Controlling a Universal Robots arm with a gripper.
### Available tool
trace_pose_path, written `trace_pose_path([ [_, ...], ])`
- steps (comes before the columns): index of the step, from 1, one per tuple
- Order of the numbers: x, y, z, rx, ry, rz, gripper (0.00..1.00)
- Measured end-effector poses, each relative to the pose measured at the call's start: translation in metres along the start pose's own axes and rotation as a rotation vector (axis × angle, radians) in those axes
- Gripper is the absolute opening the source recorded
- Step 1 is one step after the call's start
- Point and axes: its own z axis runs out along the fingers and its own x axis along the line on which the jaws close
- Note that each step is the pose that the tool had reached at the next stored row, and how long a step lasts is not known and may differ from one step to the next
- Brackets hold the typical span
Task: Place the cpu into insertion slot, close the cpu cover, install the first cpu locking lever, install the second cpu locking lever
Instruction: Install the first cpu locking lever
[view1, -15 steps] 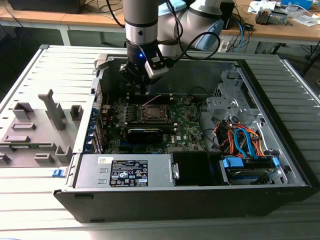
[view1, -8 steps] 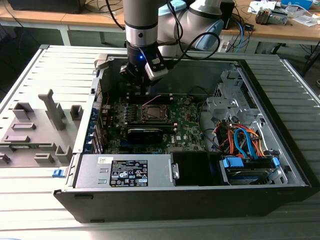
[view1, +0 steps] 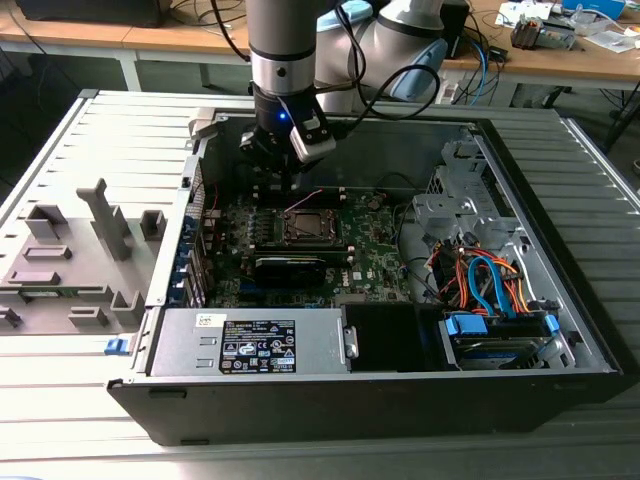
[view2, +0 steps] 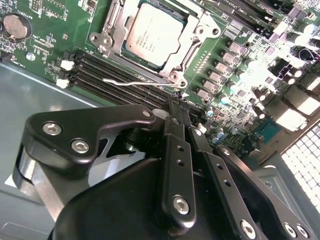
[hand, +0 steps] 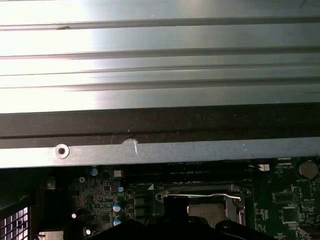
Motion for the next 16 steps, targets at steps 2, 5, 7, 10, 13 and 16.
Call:
trace_pose_path([
  [2, -0.0001, 0.0, 0.0006, 0.0, 0.0, 0.0, 0.11],
  [5, -0.0002, -0.0001, 0.0012, 0.0, 0.0, 0.0, 0.11],
  [7, -0.0002, -0.0001, 0.002, 0.0, 0.0, 0.0, 0.11],
  [10, -0.0003, -0.0001, 0.0027, 0.0001, 0.0, 0.0, 0.11],
  [13, -0.0004, -0.0001, 0.0035, 0.0, 0.0, 0.0, 0.11],
  [16, -0.0005, -0.0002, 0.0045, 0.0001, 0.0, 0.0, 0.11],
])
